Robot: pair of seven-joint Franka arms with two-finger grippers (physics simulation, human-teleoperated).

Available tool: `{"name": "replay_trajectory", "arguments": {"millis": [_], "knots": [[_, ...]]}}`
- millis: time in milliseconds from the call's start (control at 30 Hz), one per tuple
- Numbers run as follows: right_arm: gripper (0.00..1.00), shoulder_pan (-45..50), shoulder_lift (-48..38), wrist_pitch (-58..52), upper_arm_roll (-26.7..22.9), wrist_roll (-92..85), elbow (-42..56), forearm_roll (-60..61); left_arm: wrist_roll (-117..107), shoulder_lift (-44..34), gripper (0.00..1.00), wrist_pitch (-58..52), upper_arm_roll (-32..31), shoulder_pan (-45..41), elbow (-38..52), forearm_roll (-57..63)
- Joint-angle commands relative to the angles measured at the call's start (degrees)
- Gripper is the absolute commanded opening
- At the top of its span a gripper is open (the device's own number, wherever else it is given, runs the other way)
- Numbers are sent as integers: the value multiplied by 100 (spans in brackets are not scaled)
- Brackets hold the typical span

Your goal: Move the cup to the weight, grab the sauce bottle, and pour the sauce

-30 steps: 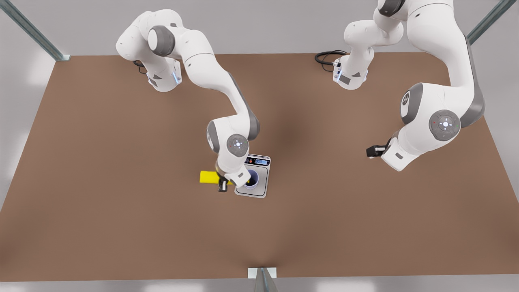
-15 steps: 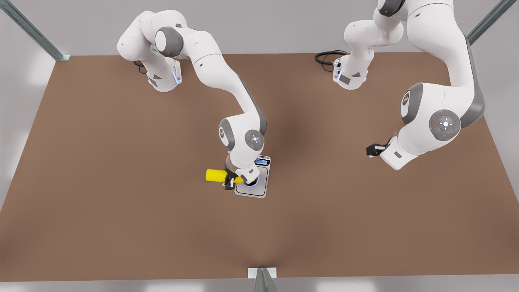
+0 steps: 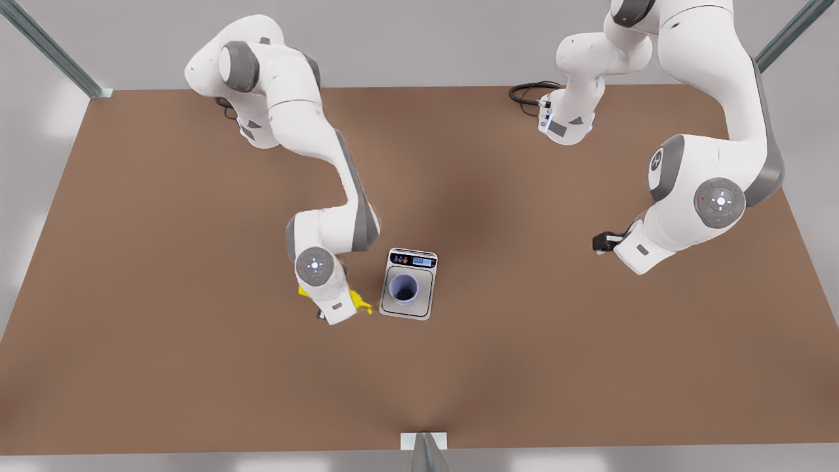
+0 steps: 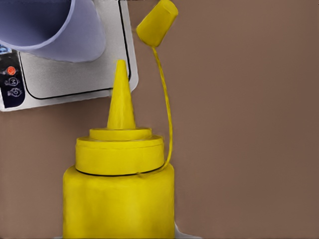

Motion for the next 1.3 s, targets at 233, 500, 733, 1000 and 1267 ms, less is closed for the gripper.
{"name": "replay_trajectory", "arguments": {"millis": [233,500,733,1000,1267], "knots": [[50,-3240,-49,-1842,2568,-4725,-133,3522,146,-7,100,0,-1,-1,3,10],[50,-3821,180,-2194,2789,-6791,-142,4515,146,29,100,0,-2,-18,3,28],[50,-3979,672,-2238,3044,-7617,-151,4920,146,29,100,0,-10,-18,3,28],[50,-4155,874,-2238,3395,-8197,-203,5069,155,37,100,44,-1,-9,11,28],[50,-4199,1138,-2168,3527,-8575,-151,5236,155,37,100,44,-1,-1,11,37]]}}
